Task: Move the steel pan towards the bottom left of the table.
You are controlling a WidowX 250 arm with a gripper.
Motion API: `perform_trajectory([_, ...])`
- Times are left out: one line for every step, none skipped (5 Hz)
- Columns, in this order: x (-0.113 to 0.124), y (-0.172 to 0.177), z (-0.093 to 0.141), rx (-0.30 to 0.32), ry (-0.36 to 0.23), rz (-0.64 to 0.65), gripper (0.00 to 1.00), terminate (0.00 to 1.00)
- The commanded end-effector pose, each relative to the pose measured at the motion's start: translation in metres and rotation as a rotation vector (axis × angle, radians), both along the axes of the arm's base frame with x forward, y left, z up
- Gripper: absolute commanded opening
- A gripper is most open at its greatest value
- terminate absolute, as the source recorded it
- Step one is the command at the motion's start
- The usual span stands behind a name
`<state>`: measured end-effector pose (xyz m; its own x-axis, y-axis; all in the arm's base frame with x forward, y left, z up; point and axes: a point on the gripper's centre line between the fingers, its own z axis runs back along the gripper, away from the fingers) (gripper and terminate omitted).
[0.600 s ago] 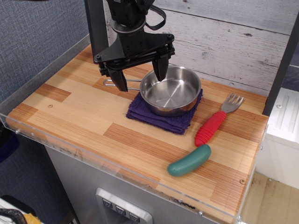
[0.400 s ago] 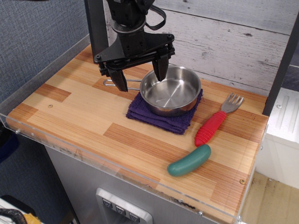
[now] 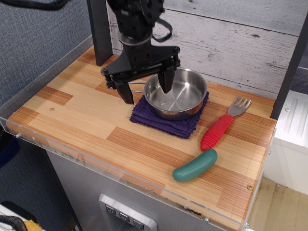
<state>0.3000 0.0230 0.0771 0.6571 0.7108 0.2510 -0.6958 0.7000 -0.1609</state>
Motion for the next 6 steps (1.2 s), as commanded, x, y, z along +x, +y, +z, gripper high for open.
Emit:
perform_trajectory([0.024,-0.014,-0.018,-0.034,-0.013,0.046,1.0,0.0])
perform_trajectory([0.034,-0.016,-0.03,-0.06,-0.034,0.102,1.0,0.0])
perform_trajectory([0.04,-0.016,-0.038,-0.058,-0.028,0.119,1.0,0.0])
perform_trajectory([0.04,-0.016,-0.039,-0.031,-0.035,0.136,0.0,0.0])
perform_trajectory([0.036,-0.018,-0.038,-0.037,-0.038,0.142,0.0,0.0])
perform_trajectory([0.031,-0.019,-0.034,-0.041,-0.043,0.156,0.0,0.0])
